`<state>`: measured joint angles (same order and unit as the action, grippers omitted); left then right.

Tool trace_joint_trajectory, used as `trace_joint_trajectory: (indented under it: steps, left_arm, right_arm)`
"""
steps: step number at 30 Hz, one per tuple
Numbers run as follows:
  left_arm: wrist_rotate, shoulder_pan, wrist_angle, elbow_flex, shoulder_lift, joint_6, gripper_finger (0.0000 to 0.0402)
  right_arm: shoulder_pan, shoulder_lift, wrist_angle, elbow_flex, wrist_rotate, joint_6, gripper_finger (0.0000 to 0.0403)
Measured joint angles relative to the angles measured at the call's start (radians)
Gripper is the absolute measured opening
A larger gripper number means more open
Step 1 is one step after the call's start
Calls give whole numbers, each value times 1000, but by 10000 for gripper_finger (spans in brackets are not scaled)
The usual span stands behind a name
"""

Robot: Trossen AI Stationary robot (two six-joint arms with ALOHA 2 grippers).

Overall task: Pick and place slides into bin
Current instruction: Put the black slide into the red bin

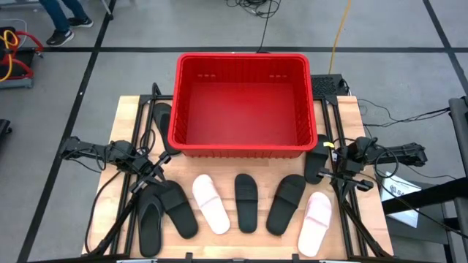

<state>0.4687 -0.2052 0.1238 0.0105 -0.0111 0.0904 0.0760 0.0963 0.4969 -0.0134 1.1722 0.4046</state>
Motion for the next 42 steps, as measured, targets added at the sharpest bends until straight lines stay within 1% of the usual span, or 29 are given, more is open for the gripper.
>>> trace_joint_trajectory:
  steps: [3,8,10,15,18,21,23,28,32,37,40,42]
  left_arm:
    - [0,0,0,0,0,0,19]
    - [0,0,0,0,0,0,4]
    - [0,0,0,0,0,0,1]
    - [0,0,0,0,0,0,14]
    - [0,0,0,0,0,0,23]
    - [0,0,0,0,0,0,26]
    - [0,0,0,0,0,0,24]
    - [0,0,0,0,0,0,11]
    - [0,0,0,0,0,0,1]
    - [0,0,0,0,0,0,13]
    - [-6,0,5,0,0,0,22]
    - [-30,0,10,0,0,-1,25]
  right_arm:
    - [0,0,0,0,-34,0,0]
    - [0,0,0,0,-130,-4,0]
    - [0,0,1,0,-164,-29,0]
    - [0,0,78,0,-272,-56,0]
    - [0,0,126,-13,-396,-124,0]
    - [0,0,115,-50,-555,-217,0]
    - [0,2,85,-77,-636,-287,0]
    - [0,8,50,-143,-794,-430,0]
    - [0,35,-7,-199,-934,-473,0]
    - [0,91,-99,-266,-1069,-517,0]
    - [-3,131,-127,-315,-1117,-592,0]
    - [-5,162,-140,-349,-1129,-645,0]
